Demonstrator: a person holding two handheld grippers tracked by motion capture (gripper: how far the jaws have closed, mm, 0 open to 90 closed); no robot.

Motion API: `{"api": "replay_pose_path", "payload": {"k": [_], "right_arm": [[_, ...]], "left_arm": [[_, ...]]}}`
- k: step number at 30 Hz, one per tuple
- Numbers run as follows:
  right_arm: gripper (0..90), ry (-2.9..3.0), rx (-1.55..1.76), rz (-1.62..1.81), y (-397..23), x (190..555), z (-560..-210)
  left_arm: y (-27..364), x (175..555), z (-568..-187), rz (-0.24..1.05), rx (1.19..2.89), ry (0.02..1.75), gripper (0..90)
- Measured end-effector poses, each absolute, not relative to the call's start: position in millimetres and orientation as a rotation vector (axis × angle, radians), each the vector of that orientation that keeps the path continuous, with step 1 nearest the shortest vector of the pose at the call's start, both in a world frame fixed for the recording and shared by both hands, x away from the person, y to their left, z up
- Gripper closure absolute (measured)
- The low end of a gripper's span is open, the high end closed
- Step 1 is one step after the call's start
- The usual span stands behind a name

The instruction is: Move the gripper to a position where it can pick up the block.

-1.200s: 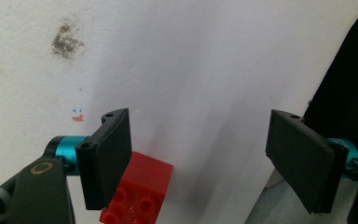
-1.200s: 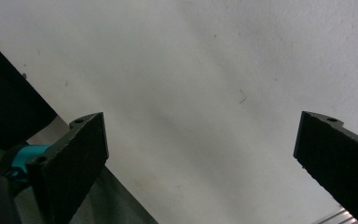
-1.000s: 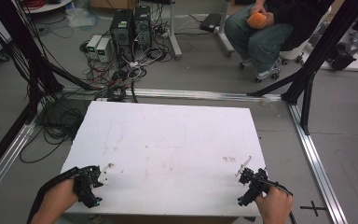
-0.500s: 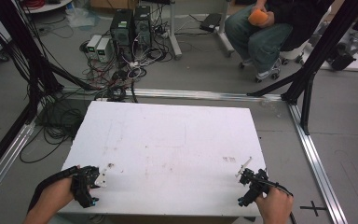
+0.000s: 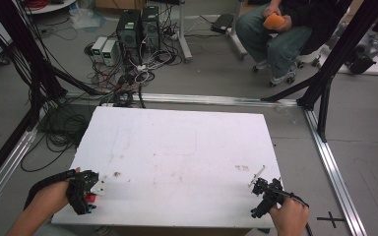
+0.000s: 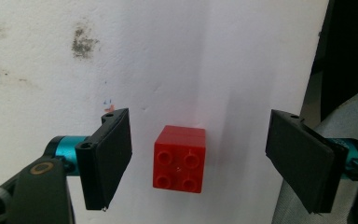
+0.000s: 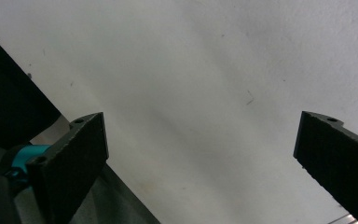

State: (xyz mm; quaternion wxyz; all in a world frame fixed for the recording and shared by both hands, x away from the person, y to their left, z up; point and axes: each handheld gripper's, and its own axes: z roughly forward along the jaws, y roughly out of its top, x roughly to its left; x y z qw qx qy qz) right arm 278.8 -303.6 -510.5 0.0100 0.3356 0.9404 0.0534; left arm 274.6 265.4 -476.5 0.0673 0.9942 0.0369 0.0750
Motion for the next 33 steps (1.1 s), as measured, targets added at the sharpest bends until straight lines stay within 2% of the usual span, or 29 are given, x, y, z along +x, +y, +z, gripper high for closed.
{"api": "replay_pose_path", "payload": {"k": [25, 33], "right_arm": [[2.1, 2.956, 1.038, 0.166, -300.3, 279.1, -512.6], [2.1, 2.956, 1.038, 0.168, -299.9, 279.2, -512.9]], "left_arm": [[280.1, 292.4, -486.9, 0.111, 3.053, -0.032, 23.0], [287.1, 296.2, -496.1, 0.113, 3.071, -0.053, 23.0]]}}
